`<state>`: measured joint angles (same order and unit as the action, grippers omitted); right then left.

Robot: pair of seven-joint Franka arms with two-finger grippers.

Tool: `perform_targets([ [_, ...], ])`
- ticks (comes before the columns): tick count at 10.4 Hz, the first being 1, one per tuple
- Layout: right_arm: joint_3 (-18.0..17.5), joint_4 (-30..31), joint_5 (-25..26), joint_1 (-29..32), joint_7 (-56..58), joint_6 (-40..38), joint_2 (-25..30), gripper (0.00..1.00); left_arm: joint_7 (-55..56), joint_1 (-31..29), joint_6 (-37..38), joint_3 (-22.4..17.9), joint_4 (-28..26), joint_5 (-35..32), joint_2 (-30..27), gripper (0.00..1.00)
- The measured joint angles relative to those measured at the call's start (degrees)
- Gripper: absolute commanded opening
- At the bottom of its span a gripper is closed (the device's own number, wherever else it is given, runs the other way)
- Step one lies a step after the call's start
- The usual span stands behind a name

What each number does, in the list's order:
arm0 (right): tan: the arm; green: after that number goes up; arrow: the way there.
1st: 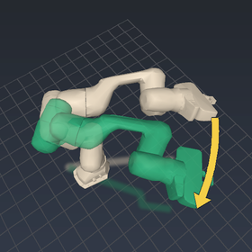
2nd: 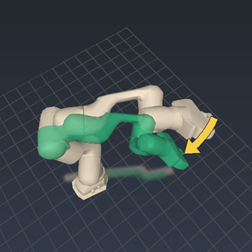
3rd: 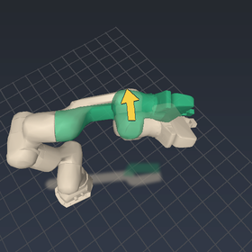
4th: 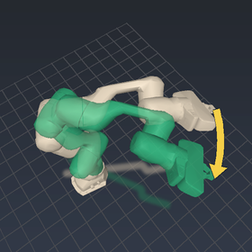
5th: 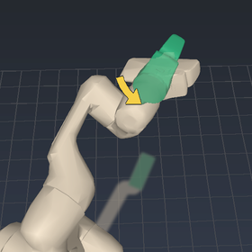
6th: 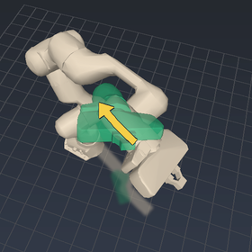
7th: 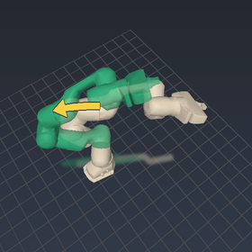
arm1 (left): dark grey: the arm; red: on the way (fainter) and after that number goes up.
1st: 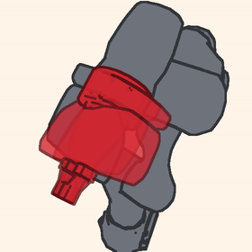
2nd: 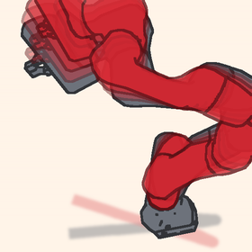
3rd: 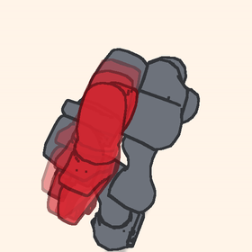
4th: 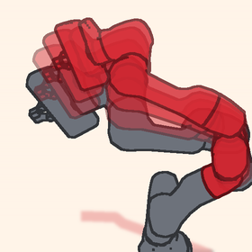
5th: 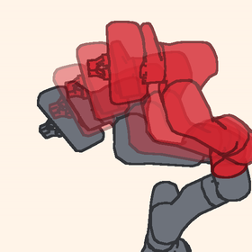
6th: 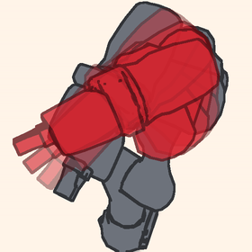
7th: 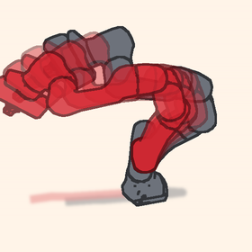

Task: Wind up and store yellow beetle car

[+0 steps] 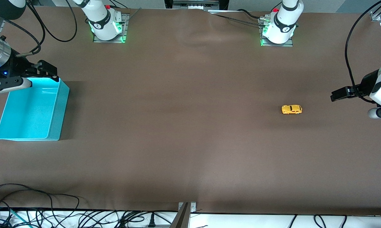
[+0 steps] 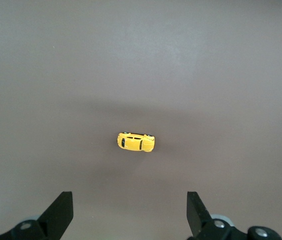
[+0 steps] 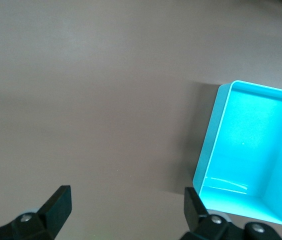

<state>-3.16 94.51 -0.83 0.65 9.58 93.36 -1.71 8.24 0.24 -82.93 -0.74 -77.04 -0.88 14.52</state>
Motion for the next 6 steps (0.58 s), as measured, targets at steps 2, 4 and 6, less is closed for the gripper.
perform_targets([
  [2,0.0,0.0,0.0,0.0,0.0,-0.1,0.0,1.00,-1.2,0.0,0.0,0.0,-0.3,0.0,0.0,1.00],
  [4,0.0,0.0,0.0,0.0,0.0,-0.1,-0.1,1.00,-1.5,0.0,0.0,0.0,-0.8,0.0,0.0,1.00],
  [6,0.0,0.0,0.0,0.0,0.0,-0.1,-0.2,1.00,-1.8,-0.1,0.0,-0.1,-0.8,0.0,0.0,1.00],
])
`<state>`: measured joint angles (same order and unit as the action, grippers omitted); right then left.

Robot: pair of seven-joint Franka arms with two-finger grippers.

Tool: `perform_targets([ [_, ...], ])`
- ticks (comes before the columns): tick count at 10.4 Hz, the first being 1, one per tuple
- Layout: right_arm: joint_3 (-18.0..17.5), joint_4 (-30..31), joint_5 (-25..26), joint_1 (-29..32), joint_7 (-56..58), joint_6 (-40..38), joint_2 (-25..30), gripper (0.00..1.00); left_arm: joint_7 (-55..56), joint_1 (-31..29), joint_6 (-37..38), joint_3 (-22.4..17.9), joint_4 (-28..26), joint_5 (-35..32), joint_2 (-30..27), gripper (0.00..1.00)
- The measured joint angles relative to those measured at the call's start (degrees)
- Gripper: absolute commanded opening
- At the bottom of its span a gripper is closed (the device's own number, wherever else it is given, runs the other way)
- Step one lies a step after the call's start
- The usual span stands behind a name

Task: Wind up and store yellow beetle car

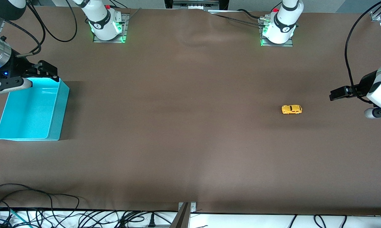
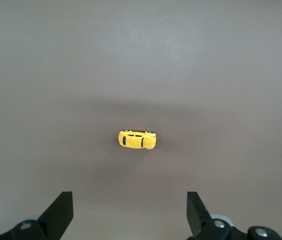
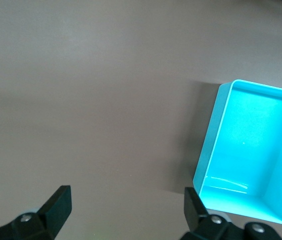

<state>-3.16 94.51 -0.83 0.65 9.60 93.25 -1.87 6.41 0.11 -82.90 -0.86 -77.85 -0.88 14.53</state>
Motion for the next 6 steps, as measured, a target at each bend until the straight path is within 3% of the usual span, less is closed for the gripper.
perform_targets([
  [6,0.0,0.0,0.0,0.0,0.0,-0.1,-0.1,1.00,-1.7,0.0,1.0,0.0,0.0,0.0,0.0,1.00],
])
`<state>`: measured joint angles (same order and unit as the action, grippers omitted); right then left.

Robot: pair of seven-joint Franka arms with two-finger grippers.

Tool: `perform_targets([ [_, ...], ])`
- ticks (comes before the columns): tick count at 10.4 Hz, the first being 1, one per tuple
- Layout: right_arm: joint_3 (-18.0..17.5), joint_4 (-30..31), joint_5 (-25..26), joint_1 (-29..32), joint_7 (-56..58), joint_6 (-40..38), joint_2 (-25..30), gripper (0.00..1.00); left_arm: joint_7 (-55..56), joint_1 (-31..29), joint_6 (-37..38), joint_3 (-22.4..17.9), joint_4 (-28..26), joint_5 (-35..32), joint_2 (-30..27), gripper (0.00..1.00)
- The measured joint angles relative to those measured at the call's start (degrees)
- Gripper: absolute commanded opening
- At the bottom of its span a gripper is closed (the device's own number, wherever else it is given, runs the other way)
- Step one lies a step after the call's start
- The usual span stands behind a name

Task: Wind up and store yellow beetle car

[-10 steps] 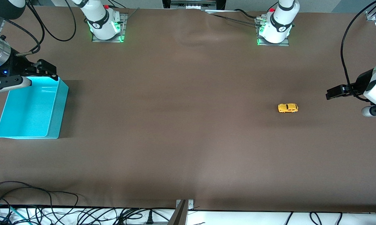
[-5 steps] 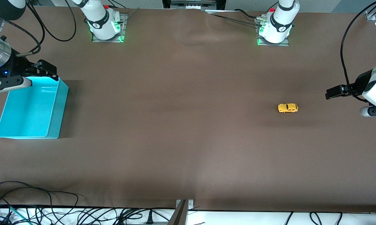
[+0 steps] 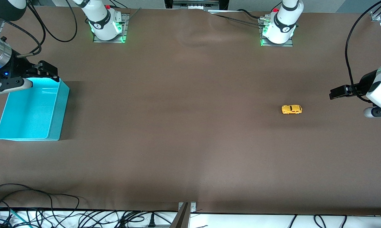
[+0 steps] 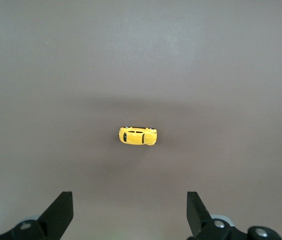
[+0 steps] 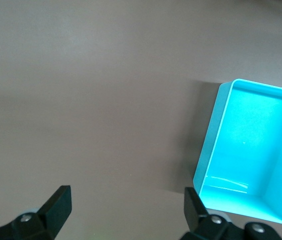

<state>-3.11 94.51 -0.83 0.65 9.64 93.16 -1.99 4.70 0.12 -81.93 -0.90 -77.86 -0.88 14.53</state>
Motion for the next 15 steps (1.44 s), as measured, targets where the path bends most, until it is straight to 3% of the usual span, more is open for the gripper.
perform_targets([
  [2,0.0,0.0,0.0,0.0,0.0,0.0,0.0,1.00,-0.8,-0.1,0.1,-0.2,0.0,0.0,0.0,1.00],
  [5,0.1,0.0,0.0,0.0,0.2,-0.1,0.0,1.00,-1.4,-2.1,0.1,-0.8,-0.3,5.7,0.0,1.00],
  [15,0.1,0.0,0.0,0.0,0.4,-0.2,-0.3,1.00,-1.7,-2.5,0.1,-1.2,-1.3,5.9,0.0,1.00],
])
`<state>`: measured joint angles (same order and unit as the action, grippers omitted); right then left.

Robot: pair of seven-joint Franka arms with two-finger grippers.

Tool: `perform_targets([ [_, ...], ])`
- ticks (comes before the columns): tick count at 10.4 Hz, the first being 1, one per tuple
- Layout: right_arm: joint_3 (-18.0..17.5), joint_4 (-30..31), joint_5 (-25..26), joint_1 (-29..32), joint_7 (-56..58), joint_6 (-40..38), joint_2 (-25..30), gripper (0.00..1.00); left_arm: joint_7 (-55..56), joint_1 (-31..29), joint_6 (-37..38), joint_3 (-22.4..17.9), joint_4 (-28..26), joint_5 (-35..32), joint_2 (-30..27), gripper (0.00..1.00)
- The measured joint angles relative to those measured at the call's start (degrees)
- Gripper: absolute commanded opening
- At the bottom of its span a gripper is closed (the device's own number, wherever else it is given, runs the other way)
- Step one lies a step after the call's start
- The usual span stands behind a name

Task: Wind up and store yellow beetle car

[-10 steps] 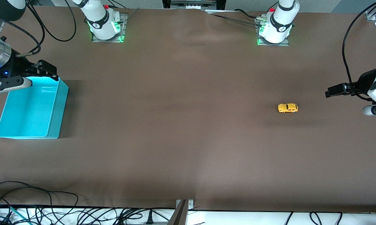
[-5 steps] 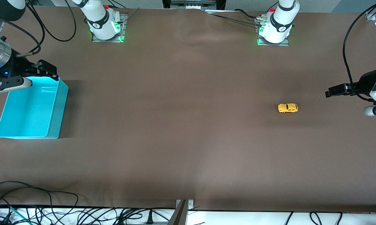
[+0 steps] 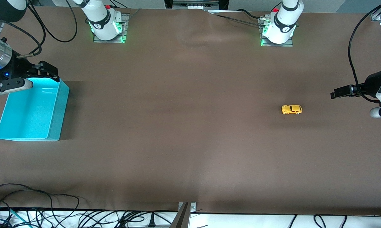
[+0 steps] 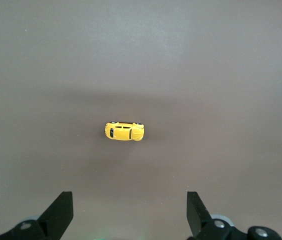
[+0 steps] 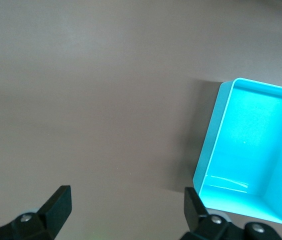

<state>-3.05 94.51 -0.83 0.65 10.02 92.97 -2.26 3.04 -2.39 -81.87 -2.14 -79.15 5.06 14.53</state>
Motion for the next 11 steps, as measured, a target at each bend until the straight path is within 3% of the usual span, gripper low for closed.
perform_targets([
  [4,0.0,0.0,0.0,0.0,0.0,0.0,0.0,1.00,0.1,-0.5,0.0,-0.1,-0.1,0.0,0.0,1.00],
  [6,0.0,0.0,0.0,0.0,0.0,0.0,0.0,1.00,5.6,-1.1,0.0,-0.2,-0.3,0.0,0.0,1.00],
  [11,0.0,0.0,0.0,0.0,0.0,0.0,0.0,1.00,49.0,-1.3,-0.7,-0.2,-5.0,-0.5,0.7,1.00],
])
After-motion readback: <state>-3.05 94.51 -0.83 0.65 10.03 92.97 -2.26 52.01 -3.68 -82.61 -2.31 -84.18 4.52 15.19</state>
